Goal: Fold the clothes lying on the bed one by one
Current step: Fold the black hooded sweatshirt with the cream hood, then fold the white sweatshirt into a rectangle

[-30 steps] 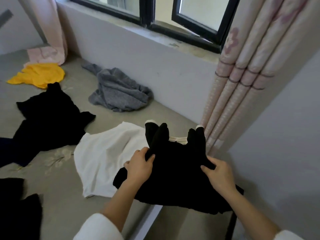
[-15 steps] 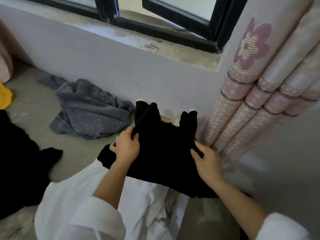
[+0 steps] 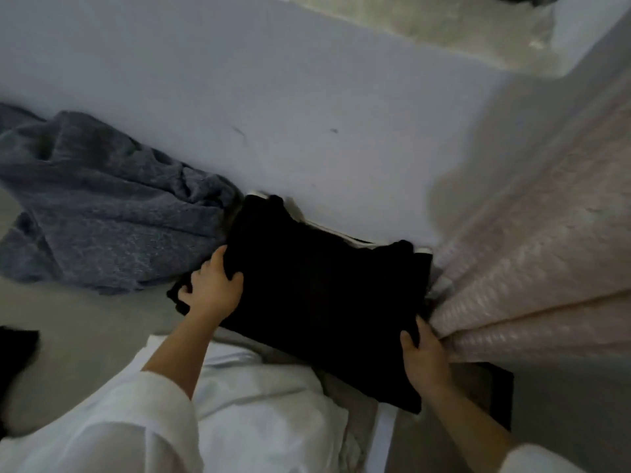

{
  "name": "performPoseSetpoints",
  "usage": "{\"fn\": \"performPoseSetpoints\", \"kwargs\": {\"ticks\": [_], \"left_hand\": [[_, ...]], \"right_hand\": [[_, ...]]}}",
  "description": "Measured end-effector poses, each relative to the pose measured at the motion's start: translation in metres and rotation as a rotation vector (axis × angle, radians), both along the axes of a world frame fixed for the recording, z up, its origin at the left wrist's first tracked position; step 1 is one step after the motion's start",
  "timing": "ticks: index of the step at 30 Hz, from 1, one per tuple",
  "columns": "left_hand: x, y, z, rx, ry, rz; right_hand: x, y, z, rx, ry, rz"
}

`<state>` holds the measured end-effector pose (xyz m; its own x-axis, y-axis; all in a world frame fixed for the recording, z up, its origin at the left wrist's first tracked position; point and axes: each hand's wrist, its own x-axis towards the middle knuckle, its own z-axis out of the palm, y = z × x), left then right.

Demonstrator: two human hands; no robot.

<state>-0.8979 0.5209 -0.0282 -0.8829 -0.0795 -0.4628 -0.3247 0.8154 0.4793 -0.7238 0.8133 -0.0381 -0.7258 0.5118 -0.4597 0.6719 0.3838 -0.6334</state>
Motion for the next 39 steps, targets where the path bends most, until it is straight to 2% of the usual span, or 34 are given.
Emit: {"fn": "performPoseSetpoints", "kwargs": {"ticks": [2,4,6,9,11,14,16,18,20,22,24,25,27,29,31,34,37,39], "left_hand": [[-0.001,-0.004,-0.022,-0.122,-0.063,0.028],[-0.004,-0.008,-0.037,-0.163,-0.003,0.097],[-0.011,-0.012,-0.050,-0.188,0.042,0.139],[-0.019,-0.014,-0.060,-0.280,0.007,0.149],[-0.022,-0.018,-0.064,-0.386,0.074,0.080],[-0.032,-0.032,-0.066,-0.420,0.235,0.067],[-0.033,-0.038,-0.068,-0.393,0.246,0.091],[-0.025,-0.038,-0.071,-0.358,0.265,0.110],[-0.006,-0.027,-0.073,-0.325,0.366,0.018],[0.021,-0.007,-0.077,-0.289,0.421,-0.154],[0.048,0.014,-0.082,-0.266,0.348,-0.300],[0.059,0.022,-0.085,-0.262,0.281,-0.320],[0.071,0.026,-0.094,-0.285,0.148,-0.266],[0.072,0.025,-0.094,-0.355,0.086,-0.190],[0.068,0.025,-0.089,-0.382,-0.007,-0.168],[0.070,0.023,-0.072,-0.269,-0.108,-0.163],[0.102,0.009,-0.048,-0.201,0.010,-0.120],[0.143,0.000,-0.029,-0.150,0.073,-0.023]], "right_hand": [[-0.001,0.004,-0.020,-0.046,-0.112,-0.057],[-0.001,0.006,-0.031,-0.076,-0.177,-0.099],[-0.002,0.006,-0.037,-0.084,-0.187,-0.107],[-0.005,0.005,-0.039,-0.077,-0.179,-0.136],[-0.008,0.005,-0.039,-0.071,-0.175,-0.177],[-0.008,0.008,-0.042,-0.076,-0.167,-0.200],[-0.006,0.006,-0.043,-0.020,-0.168,-0.155],[-0.006,-0.002,-0.043,0.179,-0.175,-0.109],[-0.007,-0.023,-0.036,0.384,-0.156,-0.053],[-0.005,-0.050,-0.030,0.429,-0.052,0.169],[0.000,-0.067,-0.035,0.404,-0.025,0.494],[0.002,-0.070,-0.040,0.382,-0.076,0.622],[0.001,-0.063,-0.050,0.366,-0.235,0.757],[-0.001,-0.055,-0.054,0.436,-0.329,0.836],[-0.002,-0.050,-0.050,0.458,-0.374,0.892],[-0.004,-0.044,-0.040,0.381,-0.439,0.890],[-0.002,-0.044,-0.023,0.279,-0.403,0.795],[0.009,-0.049,-0.010,0.298,-0.242,0.730]]}}
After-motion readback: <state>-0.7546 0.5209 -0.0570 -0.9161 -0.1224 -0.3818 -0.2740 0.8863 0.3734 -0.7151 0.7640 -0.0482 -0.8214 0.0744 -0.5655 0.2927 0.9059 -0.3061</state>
